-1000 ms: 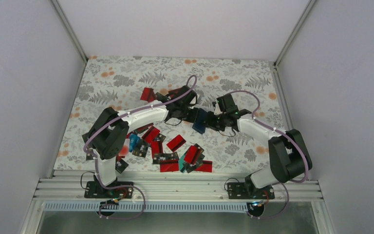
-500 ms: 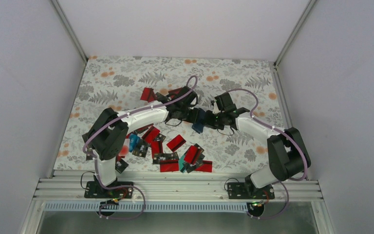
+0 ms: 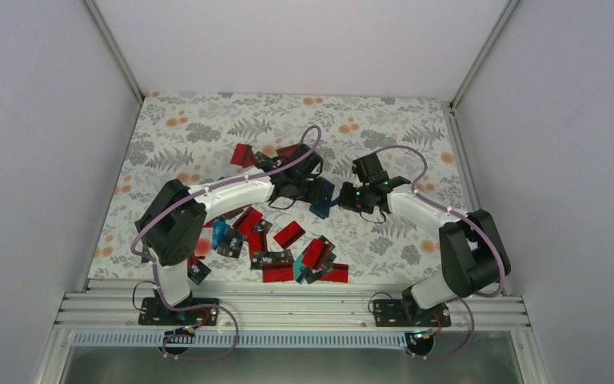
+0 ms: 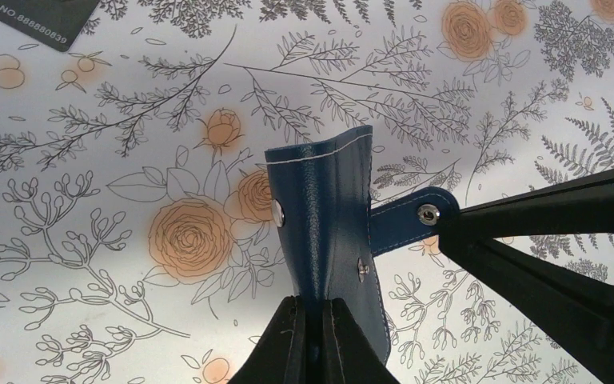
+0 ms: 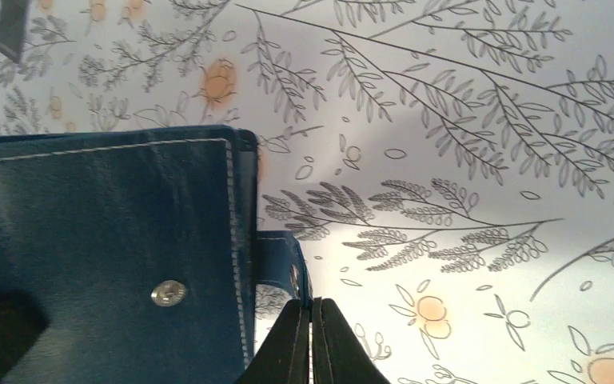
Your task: Put the credit cards into the card holder
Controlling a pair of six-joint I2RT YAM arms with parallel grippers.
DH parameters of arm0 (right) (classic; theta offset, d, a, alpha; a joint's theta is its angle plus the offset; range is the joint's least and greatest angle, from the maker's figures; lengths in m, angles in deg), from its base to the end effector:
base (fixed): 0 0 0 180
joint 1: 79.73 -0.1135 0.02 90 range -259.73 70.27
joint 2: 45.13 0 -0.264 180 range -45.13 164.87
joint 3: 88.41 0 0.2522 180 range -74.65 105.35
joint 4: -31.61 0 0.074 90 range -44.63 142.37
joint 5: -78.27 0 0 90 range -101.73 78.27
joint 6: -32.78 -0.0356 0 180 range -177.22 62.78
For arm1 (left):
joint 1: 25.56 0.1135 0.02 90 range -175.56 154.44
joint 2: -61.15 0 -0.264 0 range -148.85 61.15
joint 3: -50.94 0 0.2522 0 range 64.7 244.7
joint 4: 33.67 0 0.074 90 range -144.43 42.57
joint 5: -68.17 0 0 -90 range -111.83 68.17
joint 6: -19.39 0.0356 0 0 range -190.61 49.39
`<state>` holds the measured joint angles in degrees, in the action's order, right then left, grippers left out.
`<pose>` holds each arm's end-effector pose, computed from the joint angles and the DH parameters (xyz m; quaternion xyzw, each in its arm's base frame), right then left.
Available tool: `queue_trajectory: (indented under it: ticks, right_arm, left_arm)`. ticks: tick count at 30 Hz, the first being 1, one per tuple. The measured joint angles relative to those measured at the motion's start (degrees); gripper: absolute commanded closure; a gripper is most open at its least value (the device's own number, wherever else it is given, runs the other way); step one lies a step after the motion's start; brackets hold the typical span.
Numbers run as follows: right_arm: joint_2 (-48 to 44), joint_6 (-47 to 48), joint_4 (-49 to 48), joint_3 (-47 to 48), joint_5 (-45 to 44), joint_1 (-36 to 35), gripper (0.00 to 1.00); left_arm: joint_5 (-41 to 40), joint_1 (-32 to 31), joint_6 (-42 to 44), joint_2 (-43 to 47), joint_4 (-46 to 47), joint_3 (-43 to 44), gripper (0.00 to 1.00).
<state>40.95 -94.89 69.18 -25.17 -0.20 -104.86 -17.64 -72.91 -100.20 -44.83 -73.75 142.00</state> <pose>0.2578 0.1288 0.1843 0.0796 0.9590 0.2153 0.1663 0.2685 -0.2954 0.2127 0.1580 0.9400 -0.2142 0.2136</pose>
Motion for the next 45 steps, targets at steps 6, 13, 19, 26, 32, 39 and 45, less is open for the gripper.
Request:
queue_trajectory:
  ticks: [6, 13, 19, 26, 32, 39, 45]
  right_arm:
    - [0.00, 0.02, -0.02, -1.55, -1.27, 0.37, 0.96]
    - [0.00, 0.26, -1.07, -4.04, -0.96, 0.96, 0.96]
    - [0.00, 0.72, -2.38, -6.01, -0.09, 1.33, 0.96]
    - [0.00, 1.33, -3.52, -6.40, 1.20, 1.44, 0.96]
    - [-0.04, 2.01, -4.02, -6.38, 2.95, 1.49, 0.96]
    - [-2.29, 2.49, -3.96, -5.84, 4.83, 1.49, 0.96]
    - [-2.71, 3.13, -3.91, -4.33, 6.73, 1.53, 0.96]
  left_arm:
    - [-0.74, 0.09, -0.92, 0.24, -0.44, -0.63, 0.98]
    - [0.13, 0.37, -1.16, 0.24, 1.01, -2.47, 0.87]
    - [-1.03, 0.66, -1.44, 0.24, 4.04, -6.45, 0.47]
    - [-5.75, 0.59, -0.96, 3.39, 4.70, -14.12, 0.32]
    - [-11.06, -0.48, 0.74, 10.16, 4.39, -14.88, 0.31]
    - [-14.23, -4.37, 3.26, 12.85, 4.26, -14.88, 0.28]
    - [-14.47, -7.65, 3.41, 9.49, 3.91, -13.29, 0.29]
